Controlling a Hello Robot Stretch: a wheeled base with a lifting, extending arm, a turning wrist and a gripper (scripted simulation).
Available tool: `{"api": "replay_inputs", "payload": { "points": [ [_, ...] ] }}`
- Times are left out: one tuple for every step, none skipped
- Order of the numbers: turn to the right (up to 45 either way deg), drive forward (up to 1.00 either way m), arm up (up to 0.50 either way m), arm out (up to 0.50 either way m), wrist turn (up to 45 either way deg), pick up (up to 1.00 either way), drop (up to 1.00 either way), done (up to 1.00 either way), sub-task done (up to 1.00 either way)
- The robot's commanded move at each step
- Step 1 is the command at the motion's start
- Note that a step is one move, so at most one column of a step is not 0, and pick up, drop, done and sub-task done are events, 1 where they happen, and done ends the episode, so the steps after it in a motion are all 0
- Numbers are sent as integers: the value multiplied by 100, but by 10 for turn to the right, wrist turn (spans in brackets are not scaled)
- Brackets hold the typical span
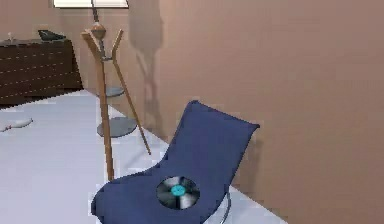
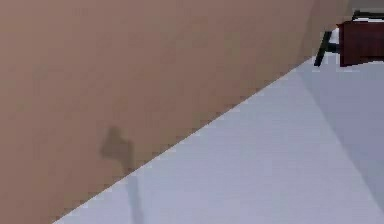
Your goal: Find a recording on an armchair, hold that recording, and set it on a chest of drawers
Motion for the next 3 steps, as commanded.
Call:
{"api": "replay_inputs", "payload": {
  "points": [
    [-450, 0, 0, 0, 0, 0, 0, 0, 0],
    [-450, 0, 0, 0, 0, 0, 0, 0, 0],
    [-120, 0, 0, 0, 0, 0, 0, 0, 0]
  ]
}}
